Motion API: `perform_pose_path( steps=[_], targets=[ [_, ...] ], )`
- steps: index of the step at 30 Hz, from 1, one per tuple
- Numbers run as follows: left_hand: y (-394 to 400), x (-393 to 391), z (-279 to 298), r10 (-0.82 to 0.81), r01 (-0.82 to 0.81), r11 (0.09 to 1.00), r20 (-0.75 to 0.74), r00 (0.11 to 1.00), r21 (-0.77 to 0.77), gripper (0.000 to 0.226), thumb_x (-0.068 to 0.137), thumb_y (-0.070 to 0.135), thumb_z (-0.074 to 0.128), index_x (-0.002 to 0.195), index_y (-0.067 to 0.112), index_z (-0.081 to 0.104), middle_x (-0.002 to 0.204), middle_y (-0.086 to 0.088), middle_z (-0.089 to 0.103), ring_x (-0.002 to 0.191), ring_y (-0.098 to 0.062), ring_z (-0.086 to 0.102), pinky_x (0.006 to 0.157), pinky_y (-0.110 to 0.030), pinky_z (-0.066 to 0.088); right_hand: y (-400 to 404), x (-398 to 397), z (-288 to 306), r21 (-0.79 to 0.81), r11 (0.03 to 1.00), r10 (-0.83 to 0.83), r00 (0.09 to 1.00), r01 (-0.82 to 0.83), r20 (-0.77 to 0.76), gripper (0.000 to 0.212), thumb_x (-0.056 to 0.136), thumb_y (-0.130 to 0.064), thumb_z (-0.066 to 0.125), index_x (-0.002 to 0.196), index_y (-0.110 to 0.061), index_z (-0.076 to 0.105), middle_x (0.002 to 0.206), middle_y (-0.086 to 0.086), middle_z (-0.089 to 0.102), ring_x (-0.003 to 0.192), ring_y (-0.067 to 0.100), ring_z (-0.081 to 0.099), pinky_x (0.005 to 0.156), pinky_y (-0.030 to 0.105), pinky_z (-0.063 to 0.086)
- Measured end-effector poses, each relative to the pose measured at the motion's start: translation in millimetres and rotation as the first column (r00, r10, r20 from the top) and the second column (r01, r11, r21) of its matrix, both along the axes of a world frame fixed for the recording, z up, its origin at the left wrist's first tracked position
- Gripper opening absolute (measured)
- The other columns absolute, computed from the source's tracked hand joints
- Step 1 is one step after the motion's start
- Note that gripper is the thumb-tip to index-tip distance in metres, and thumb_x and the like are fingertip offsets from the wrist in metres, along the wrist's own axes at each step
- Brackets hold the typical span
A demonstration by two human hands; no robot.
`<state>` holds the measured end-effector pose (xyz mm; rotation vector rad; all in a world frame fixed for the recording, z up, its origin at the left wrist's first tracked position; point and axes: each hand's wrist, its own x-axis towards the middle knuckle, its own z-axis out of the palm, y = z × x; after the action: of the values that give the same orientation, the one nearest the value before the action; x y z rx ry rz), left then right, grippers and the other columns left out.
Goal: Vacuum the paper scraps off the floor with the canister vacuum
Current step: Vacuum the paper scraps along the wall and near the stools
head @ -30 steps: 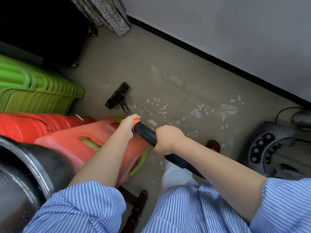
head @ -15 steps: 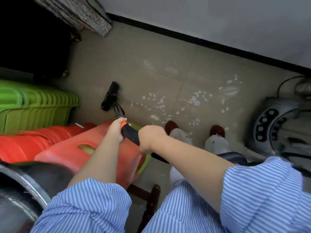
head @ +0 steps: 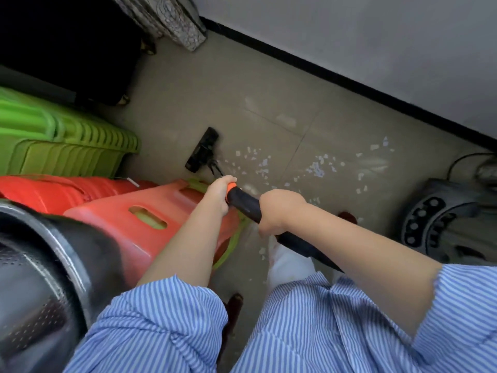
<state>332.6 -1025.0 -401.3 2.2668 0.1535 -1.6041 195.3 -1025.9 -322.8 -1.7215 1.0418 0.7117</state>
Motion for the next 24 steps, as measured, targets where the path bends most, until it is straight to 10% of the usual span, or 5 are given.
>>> perform_pose_path(
  steps=[9,24],
  targets=[
    [39.4,-74.0,1.0,0.005,-0.006,1.000,-0.041,0.999,-0.023,0.036,0.087,0.019,0.060,0.119,0.004,0.056,0.076,-0.009,0.056,0.063,-0.021,0.054,0.055,-0.030,0.047,32.1,-74.0,16.7,0.009,1.000,0.027,0.996,-0.026,-0.085,0.017,0.081,-0.023,0.061,0.088,-0.013,0.049,0.066,-0.002,0.046,0.061,0.017,0.050,0.050,0.025,0.037],
    [76.7,-167.6,17.6,-0.005,0.001,0.999,-0.104,0.995,-0.040,0.042,0.089,0.018,0.059,0.127,0.001,0.050,0.095,-0.013,0.056,0.071,-0.022,0.054,0.064,-0.032,0.050,78.3,-161.0,36.1,-0.021,1.000,-0.022,0.988,0.019,-0.151,0.023,0.076,-0.026,0.065,0.071,-0.015,0.045,0.063,-0.002,0.046,0.051,0.012,0.044,0.045,0.023,0.031]
  ],
)
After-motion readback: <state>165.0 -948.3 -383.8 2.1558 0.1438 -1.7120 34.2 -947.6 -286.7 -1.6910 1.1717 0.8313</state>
